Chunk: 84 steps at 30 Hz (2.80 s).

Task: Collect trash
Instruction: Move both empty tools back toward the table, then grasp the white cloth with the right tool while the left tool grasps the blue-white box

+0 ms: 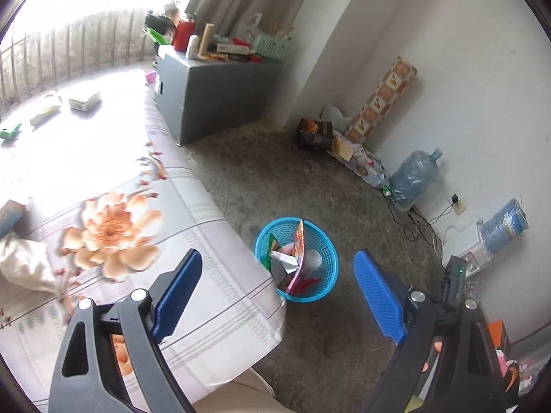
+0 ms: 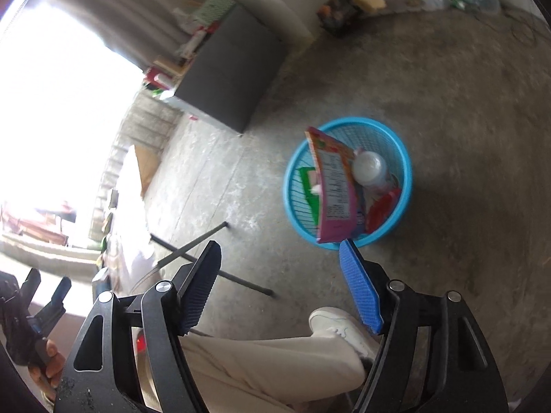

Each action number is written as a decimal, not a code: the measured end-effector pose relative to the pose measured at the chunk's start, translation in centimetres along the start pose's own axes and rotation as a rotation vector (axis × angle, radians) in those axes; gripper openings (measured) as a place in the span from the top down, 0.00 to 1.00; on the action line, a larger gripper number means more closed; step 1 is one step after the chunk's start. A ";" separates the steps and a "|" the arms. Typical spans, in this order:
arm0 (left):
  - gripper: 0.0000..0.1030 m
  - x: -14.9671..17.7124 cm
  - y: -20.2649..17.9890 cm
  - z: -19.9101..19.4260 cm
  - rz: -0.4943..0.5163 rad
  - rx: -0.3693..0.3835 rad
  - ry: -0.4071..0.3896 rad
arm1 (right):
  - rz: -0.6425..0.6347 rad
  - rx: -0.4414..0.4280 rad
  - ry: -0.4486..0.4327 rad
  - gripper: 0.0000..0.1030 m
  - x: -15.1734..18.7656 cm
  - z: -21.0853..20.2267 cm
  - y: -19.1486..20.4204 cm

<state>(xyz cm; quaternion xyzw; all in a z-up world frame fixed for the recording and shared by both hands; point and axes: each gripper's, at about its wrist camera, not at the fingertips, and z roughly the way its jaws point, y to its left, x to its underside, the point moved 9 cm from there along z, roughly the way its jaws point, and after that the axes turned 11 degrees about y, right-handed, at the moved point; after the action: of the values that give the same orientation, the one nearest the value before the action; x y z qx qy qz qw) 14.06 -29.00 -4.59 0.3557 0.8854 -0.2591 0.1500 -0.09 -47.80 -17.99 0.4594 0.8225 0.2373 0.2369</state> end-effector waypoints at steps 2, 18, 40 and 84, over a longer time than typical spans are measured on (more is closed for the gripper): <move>0.13 0.8 1.1 -1.5 -0.010 -0.004 -0.030 | -0.056 -0.008 -0.006 0.33 0.2 -0.5 1.6; 0.12 9.3 14.1 -9.3 -0.246 -0.182 -0.172 | -0.404 -0.069 0.156 0.31 4.2 3.8 13.8; 0.11 12.7 26.6 -14.5 -0.478 -0.315 -0.274 | -0.920 -0.189 0.387 0.31 13.6 14.6 37.2; 0.09 -1.4 40.1 -5.3 -0.485 -0.337 -0.109 | -0.679 -0.078 0.422 0.93 11.3 14.4 27.5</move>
<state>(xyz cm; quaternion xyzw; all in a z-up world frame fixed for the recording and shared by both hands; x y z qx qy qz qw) 42.99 -2.24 -13.73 0.0894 0.9657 -0.1553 0.1878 21.09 -22.67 -14.33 0.0933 0.9485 0.2658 0.1448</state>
